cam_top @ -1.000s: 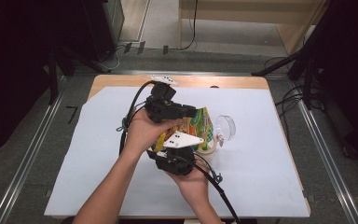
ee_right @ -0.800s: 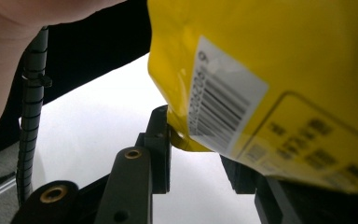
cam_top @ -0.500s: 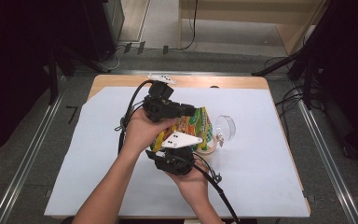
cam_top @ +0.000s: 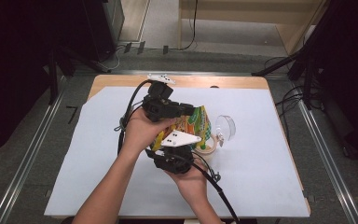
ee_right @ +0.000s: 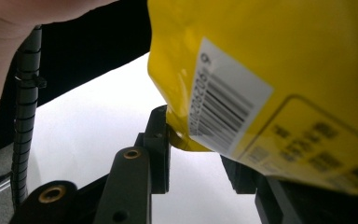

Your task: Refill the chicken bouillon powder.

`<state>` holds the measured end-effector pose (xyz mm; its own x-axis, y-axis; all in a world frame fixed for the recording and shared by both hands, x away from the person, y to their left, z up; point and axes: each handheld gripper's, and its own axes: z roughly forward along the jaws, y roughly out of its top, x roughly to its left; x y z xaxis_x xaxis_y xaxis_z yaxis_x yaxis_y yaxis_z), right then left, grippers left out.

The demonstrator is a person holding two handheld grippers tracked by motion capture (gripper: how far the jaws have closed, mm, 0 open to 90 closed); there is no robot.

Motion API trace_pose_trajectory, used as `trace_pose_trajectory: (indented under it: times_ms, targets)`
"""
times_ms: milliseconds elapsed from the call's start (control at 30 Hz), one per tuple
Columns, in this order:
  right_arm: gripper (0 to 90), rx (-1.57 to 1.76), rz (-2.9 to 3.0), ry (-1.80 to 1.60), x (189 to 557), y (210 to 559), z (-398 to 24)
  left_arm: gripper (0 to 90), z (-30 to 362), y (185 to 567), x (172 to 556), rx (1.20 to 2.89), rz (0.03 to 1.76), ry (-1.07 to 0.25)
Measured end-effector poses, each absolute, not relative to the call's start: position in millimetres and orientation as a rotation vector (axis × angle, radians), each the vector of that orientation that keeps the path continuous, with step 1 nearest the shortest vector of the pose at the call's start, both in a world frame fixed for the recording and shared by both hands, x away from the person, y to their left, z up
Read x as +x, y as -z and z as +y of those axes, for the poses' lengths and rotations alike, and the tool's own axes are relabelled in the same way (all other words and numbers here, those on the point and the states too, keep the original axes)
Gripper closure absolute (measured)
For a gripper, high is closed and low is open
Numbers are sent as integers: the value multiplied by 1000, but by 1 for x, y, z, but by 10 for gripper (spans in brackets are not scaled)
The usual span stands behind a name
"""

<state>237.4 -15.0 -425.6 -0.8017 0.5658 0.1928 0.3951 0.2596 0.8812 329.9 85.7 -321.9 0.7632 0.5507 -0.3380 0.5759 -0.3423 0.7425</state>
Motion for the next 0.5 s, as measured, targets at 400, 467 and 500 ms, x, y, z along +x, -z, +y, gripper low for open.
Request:
trace_pose_trajectory:
  times_ms: [400,467,500]
  targets:
    - [662,904,2358,-1554,244,426,-11,812,90,321,331,1999,850,-24]
    - [662,908,2356,-1552,245,426,-11,812,90,321,331,1995,851,-30]
    - [662,908,2358,-1554,246,426,-11,812,90,321,331,1997,851,-33]
